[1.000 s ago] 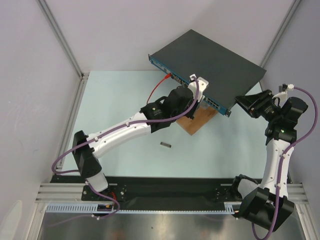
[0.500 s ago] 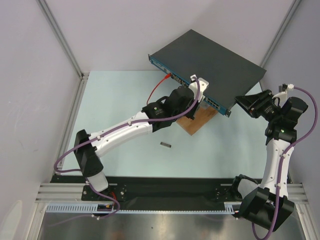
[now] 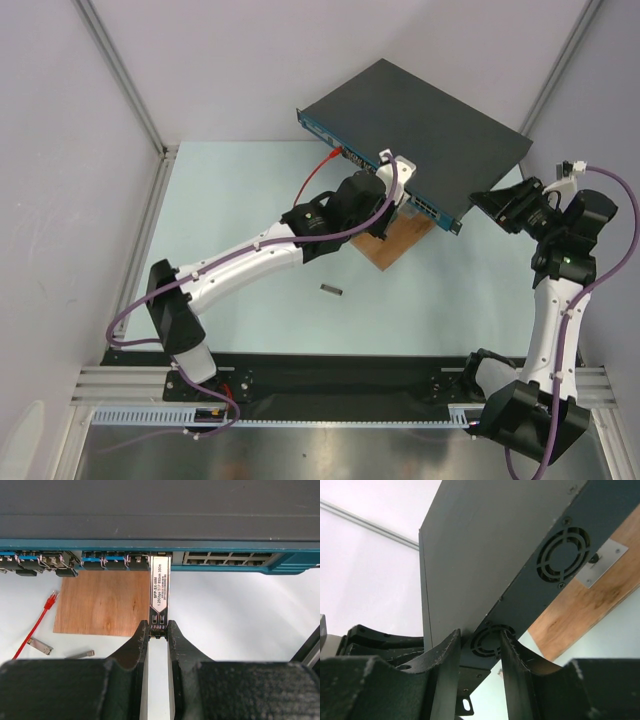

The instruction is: Insert the plug into the switch port

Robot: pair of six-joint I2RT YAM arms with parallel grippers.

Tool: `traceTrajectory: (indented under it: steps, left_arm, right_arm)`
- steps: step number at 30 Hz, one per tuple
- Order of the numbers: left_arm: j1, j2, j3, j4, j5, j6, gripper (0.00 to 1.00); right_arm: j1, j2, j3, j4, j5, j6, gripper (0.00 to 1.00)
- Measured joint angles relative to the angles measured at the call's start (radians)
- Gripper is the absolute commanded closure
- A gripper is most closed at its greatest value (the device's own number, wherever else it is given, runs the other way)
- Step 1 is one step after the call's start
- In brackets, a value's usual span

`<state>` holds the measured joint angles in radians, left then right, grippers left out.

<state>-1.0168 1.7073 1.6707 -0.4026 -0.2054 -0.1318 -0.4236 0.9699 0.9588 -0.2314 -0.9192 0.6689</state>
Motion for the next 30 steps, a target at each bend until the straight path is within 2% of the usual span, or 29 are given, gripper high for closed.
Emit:
traceTrajectory:
  steps: [2,5,6,7,8,12,17,20,23,26,30]
  left_arm:
    - [0.001,-0.001,-0.001,-0.007,0.007,0.000,1.00]
    - [0.006,-0.012,-0.011,-0.019,0.018,0.000,1.00]
    - [0.007,-0.020,-0.017,-0.022,0.023,0.000,1.00]
    - [0.008,-0.028,-0.023,-0.027,0.027,0.000,1.00]
    - [0.008,-0.036,-0.023,-0.034,0.030,0.000,1.00]
    - [0.009,-0.073,-0.023,-0.041,0.055,0.002,1.00]
    - [0.003,-0.139,-0.043,-0.046,0.087,0.029,1.00]
    - [-0.010,-0.188,-0.073,-0.045,0.104,0.062,1.00]
    - [-0.031,-0.216,-0.079,-0.041,0.122,0.104,1.00]
    - [-0.047,-0.228,-0.079,-0.027,0.151,0.148,1.00]
    - [-0.061,-0.229,-0.073,-0.026,0.169,0.196,1.00]
  right_arm:
    - [0.005,-0.002,0.013,-0.018,0.010,-0.035,0.86]
    - [0.010,-0.002,0.028,-0.041,0.018,-0.076,0.66]
    - [0.010,-0.003,0.032,-0.048,0.019,-0.087,0.54]
    - [0.010,-0.003,0.036,-0.054,0.019,-0.098,0.48]
    - [0.010,-0.002,0.039,-0.060,0.018,-0.111,0.35]
    - [-0.010,0.005,0.049,-0.151,-0.006,-0.175,0.19]
    - [-0.123,0.006,0.110,-0.267,-0.053,-0.262,0.07]
    - [-0.190,0.006,0.163,-0.317,-0.097,-0.296,0.07]
    - [-0.207,0.003,0.210,-0.310,-0.151,-0.272,0.12]
    - [-0.154,-0.019,0.222,-0.222,-0.196,-0.185,0.15]
    - [0.043,-0.033,0.240,-0.105,-0.200,-0.076,0.16]
